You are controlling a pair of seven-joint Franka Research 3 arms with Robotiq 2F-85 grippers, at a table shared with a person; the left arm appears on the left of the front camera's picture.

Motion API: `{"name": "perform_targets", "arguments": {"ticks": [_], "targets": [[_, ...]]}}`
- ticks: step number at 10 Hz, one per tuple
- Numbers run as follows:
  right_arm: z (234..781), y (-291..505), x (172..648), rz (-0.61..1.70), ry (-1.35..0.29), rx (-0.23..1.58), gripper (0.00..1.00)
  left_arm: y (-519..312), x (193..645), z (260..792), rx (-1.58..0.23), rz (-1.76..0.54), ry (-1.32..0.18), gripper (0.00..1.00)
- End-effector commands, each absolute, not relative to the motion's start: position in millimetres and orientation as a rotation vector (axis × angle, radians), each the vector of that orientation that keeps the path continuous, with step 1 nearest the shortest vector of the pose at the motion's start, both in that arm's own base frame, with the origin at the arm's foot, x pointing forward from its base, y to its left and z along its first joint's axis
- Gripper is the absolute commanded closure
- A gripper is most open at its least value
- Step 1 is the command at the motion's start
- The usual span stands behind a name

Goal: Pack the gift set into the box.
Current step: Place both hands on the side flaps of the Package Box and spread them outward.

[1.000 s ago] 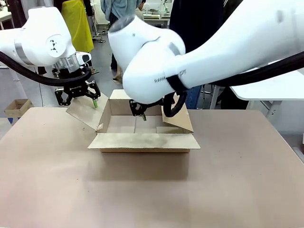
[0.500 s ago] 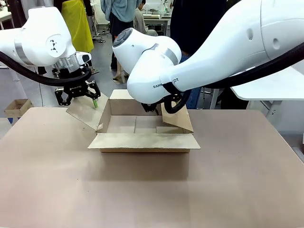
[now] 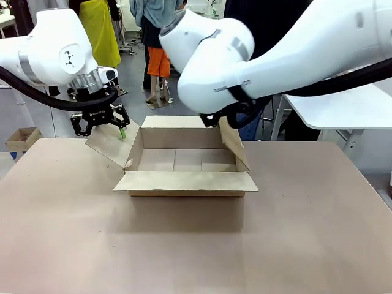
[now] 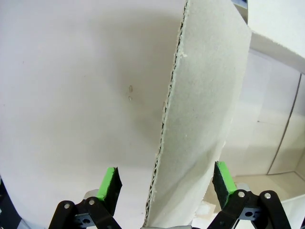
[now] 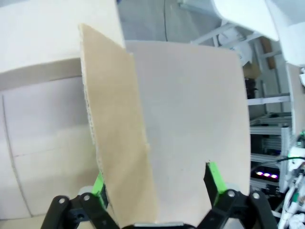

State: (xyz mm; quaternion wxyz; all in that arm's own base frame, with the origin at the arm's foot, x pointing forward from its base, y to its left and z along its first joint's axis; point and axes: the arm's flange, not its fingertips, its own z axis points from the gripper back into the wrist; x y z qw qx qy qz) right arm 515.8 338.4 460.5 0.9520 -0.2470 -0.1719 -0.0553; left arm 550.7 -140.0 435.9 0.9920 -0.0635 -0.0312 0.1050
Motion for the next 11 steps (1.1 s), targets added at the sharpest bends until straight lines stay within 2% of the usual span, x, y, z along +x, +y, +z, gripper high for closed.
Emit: {"name": "perform_targets", "arguments": {"ticks": [1,6,7,11], "targets": [[455,297,500,-0.105,-0.324,-0.413,0.00,-140,550,437,-0.113,0.223,-0.064,0.00],[435,167,501,-0.259,-0.222,-0.128,0.00,-140,550,437,-0.113,0.223,-0.064,0.00],[447,218,511,-0.222,-0.246,-0.291,0.00,-140,550,437,-0.113,0.223,-0.064,0.00],[447,218,511,-0.222,-0.246,-0.291,0.00,-140,550,437,-0.113,0.223,-0.064,0.00]]}}
